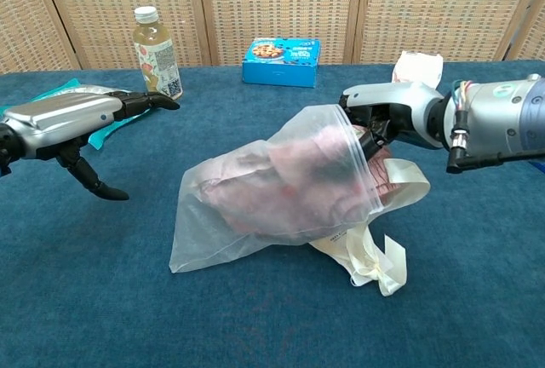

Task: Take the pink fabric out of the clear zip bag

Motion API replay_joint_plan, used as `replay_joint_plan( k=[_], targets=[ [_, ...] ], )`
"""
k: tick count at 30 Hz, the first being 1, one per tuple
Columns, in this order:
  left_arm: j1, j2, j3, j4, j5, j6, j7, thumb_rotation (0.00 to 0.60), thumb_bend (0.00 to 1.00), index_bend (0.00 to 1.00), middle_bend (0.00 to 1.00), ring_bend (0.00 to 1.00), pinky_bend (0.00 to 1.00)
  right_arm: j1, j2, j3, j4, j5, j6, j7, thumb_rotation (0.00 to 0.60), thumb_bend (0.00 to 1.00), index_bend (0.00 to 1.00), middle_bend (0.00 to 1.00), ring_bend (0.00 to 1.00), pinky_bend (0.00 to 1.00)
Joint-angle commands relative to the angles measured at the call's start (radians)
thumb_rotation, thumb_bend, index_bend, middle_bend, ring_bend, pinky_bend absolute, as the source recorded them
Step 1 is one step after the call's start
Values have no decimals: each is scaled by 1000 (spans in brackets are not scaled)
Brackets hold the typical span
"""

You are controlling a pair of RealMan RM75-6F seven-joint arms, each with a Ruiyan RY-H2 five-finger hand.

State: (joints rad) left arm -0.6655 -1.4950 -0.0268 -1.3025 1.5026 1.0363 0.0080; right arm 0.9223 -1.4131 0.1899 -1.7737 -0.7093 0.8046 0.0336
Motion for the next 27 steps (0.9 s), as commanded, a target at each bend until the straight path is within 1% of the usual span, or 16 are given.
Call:
replay_joint_plan(
  k=[1,3,6,7,10,12,17,21,24,27],
  targets=[
    [-34,1,-16,-2,-64,-81,144,600,161,6,0,0,0,-3,-2,1,3,-2,-5,-1,600,550,732,0,0,0],
    [-46,-37,-25,27,-78,-100,157,600,161,25,0,0,0,-4,-3,1,7,0,-10,-4,600,550,732,0,0,0],
    [-66,-97,-41,68,-84,-118,126,600,160,53,0,0,0,-8,-4,4,11,2,-13,-4,600,551,732,0,0,0],
    [-75,-122,-48,85,-80,-120,99,600,160,78,0,0,0,-10,-4,6,10,3,-13,-2,600,551,732,0,0,0],
    [-97,-173,-55,141,-72,-135,69,600,161,150,0,0,0,-15,-3,9,8,5,-16,-1,600,551,732,0,0,0],
    [-108,-201,-63,164,-74,-141,61,600,163,170,0,0,0,-18,-1,11,7,5,-16,0,600,551,732,0,0,0],
    [-125,-252,-73,211,-81,-142,88,600,276,264,0,0,0,-26,2,19,3,2,-20,7,600,551,732,0,0,0],
    [-129,-276,-81,229,-98,-148,108,600,355,304,0,0,0,-31,11,25,-5,1,-19,7,600,551,732,0,0,0],
    [-128,-293,-82,242,-101,-138,123,600,394,351,0,0,0,-34,16,26,-10,0,-19,6,600,551,732,0,0,0],
    [-126,-302,-82,245,-106,-135,125,600,405,412,0,0,0,-36,18,27,-12,3,-17,2,600,551,732,0,0,0]
  ],
)
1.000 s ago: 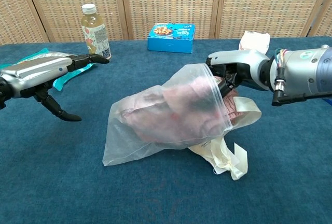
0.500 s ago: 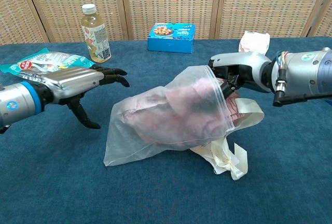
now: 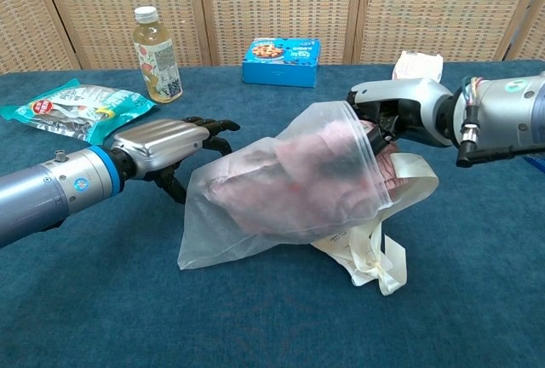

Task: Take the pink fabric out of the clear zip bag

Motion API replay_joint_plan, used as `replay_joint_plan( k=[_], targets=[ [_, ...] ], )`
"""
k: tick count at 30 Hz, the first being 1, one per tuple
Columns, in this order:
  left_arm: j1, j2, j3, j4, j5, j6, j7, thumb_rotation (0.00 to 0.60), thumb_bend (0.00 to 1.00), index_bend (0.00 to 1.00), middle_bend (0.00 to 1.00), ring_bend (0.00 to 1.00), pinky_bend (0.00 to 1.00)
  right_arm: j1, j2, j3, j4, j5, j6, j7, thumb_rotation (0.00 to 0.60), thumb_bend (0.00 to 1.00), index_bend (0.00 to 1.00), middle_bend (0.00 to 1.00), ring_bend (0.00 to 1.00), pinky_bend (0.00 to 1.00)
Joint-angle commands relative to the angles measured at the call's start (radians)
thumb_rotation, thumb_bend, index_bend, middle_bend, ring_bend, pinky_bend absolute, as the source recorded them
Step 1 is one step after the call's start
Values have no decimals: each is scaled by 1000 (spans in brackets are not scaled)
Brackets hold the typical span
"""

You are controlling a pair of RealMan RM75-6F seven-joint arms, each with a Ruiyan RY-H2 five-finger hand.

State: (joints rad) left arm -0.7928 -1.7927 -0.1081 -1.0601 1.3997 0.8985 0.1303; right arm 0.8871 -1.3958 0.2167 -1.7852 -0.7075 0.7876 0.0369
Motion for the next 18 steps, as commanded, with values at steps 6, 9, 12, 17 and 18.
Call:
replay_joint_plan(
  k=[6,9,12,17,18],
  targets=[
    [6,-8,-3,5,-7,17,21,600,466,585,0,0,0,-2,3,2,-3,3,0,-5,600,551,732,0,0,0],
    [10,-8,-6,5,-11,27,23,600,472,649,0,0,0,-3,3,2,-2,4,0,-7,600,551,732,0,0,0],
    [13,-7,-6,6,-11,32,24,600,472,654,0,0,0,-4,2,2,-1,3,0,-8,600,551,732,0,0,0],
    [19,1,-7,3,-15,37,21,600,476,664,0,0,0,-7,1,0,5,5,0,-9,600,550,732,0,0,0],
    [20,4,-7,1,-16,39,21,600,478,667,0,0,0,-8,1,0,6,4,1,-10,600,551,732,0,0,0]
  ],
)
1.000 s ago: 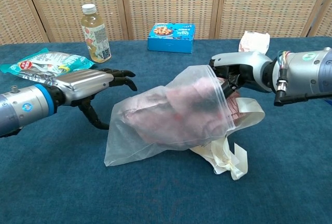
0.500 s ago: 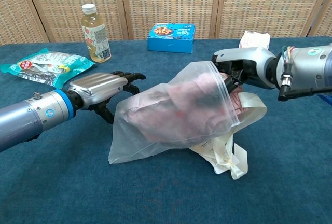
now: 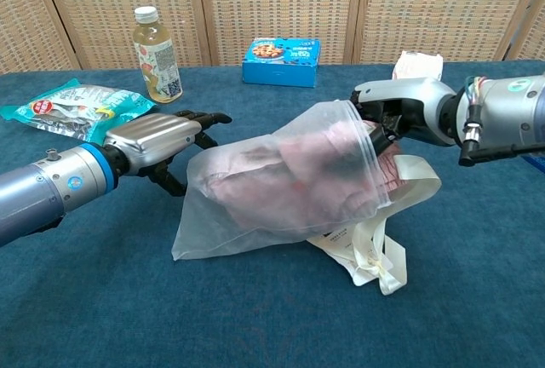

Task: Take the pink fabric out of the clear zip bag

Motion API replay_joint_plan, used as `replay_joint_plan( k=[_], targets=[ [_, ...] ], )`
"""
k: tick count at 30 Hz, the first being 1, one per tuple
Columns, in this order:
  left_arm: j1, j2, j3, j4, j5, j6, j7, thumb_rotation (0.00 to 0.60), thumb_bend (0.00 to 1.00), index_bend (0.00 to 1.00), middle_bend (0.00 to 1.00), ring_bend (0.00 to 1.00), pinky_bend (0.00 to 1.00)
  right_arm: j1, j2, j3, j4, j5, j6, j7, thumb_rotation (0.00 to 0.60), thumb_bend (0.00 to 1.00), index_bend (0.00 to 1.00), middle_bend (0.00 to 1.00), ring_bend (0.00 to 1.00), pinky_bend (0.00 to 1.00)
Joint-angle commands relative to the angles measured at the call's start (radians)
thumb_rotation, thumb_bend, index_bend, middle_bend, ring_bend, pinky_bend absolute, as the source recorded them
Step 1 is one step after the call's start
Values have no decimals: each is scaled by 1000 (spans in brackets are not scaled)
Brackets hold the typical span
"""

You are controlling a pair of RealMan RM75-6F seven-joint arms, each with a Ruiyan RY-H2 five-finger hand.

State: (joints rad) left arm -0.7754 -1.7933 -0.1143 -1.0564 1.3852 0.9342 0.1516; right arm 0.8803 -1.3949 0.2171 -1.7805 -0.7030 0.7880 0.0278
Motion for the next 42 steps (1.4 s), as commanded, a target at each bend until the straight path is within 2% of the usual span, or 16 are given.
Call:
replay_joint_plan(
  k=[1,9,17,20,28,30,31,32,33,34,35,38,42],
  targets=[
    [5,9,-2,-4,-3,6,-1,600,478,668,0,0,0,-2,1,0,2,-1,2,-1,600,551,732,0,0,0],
    [47,136,-5,-20,-17,44,5,600,478,669,0,0,0,-29,39,16,10,-9,25,19,600,550,732,0,0,0],
    [131,314,-25,36,-90,54,-99,600,478,670,0,0,0,-59,101,39,36,-9,20,56,600,550,733,0,0,0],
    [160,374,-17,78,-94,45,-158,600,479,669,0,0,0,-70,126,40,46,-14,5,67,600,551,733,0,0,0],
    [224,436,-5,215,-102,27,-311,600,478,670,0,0,0,-96,147,37,75,-34,-24,99,600,551,733,0,0,0],
    [225,433,0,224,-94,20,-330,600,478,611,0,0,0,-101,144,33,77,-49,-18,95,600,547,715,0,0,0],
    [226,433,4,225,-91,12,-337,600,443,443,0,0,0,-105,142,30,78,-64,-8,89,600,477,619,0,0,0],
    [227,438,6,216,-91,-1,-346,600,362,242,0,0,0,-109,140,22,78,-89,5,76,600,319,433,0,0,0],
    [227,442,5,207,-92,-5,-353,600,313,147,0,0,0,-113,139,18,77,-105,14,72,600,209,286,0,0,0],
    [229,446,3,197,-93,-3,-361,600,208,20,0,0,0,-118,139,16,76,-122,22,69,600,59,106,0,0,0],
    [235,452,-1,182,-92,7,-376,600,137,0,0,0,0,-127,138,13,74,-150,38,69,600,0,14,0,0,0],
    [249,470,-7,151,-83,42,-411,600,87,0,0,0,0,-154,133,3,77,-229,98,62,600,0,0,0,0,0],
    [274,513,-9,91,-72,77,-445,600,82,0,0,0,0,-200,131,-19,85,-358,195,56,600,0,0,0,0,0]
  ],
)
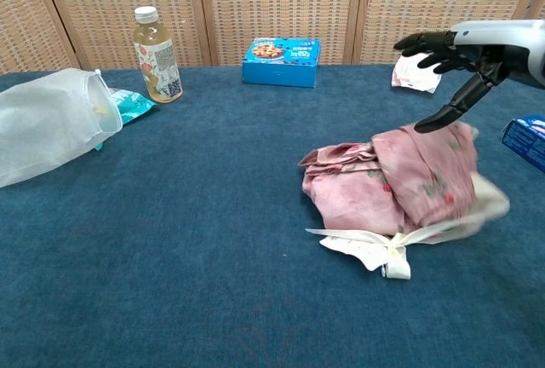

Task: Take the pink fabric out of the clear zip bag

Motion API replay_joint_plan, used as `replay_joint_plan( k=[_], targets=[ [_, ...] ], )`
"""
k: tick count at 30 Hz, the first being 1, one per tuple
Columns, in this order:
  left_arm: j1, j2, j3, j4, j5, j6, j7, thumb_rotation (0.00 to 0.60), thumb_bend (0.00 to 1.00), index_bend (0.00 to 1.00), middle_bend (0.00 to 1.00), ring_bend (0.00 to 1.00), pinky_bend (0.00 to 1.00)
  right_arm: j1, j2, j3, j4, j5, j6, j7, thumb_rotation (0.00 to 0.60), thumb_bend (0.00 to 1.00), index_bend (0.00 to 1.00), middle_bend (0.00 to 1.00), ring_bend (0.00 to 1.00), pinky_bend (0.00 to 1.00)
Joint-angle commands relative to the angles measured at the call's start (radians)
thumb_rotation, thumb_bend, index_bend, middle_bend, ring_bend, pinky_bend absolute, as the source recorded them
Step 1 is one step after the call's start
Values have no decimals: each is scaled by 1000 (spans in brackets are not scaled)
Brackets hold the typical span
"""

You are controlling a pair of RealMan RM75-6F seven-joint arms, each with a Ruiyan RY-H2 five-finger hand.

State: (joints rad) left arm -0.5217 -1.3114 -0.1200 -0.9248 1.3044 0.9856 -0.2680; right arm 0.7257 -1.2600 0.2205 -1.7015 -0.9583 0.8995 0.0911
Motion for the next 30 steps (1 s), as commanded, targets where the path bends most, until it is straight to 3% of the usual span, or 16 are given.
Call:
replay_joint_plan(
  k=[1,6,12,15,17,22,30],
  targets=[
    [27,41,-3,-56,11,36,-29,600,82,0,0,0,0,-56,0,-28,4,-129,99,0,600,0,0,0,0,0],
    [106,119,-10,-210,19,179,-12,600,81,0,0,0,0,-160,43,-98,22,-374,260,71,600,0,0,0,0,0],
    [187,162,-1,-392,11,313,129,600,81,0,0,0,0,-277,21,-163,116,-531,471,74,600,0,0,0,0,0],
    [257,167,34,-533,46,428,232,600,81,0,0,0,0,-361,-29,-198,200,-608,621,54,600,0,0,0,0,0],
    [312,136,53,-599,45,525,394,600,81,0,0,0,0,-415,-46,-222,223,-637,690,15,600,0,0,0,0,0],
    [385,100,111,-733,90,616,531,600,84,0,0,0,0,-507,-28,-263,151,-676,785,-91,600,0,0,0,0,0],
    [434,77,162,-769,199,666,538,600,84,0,0,0,0,-597,9,-307,35,-731,845,-230,600,0,0,0,0,0]
  ],
)
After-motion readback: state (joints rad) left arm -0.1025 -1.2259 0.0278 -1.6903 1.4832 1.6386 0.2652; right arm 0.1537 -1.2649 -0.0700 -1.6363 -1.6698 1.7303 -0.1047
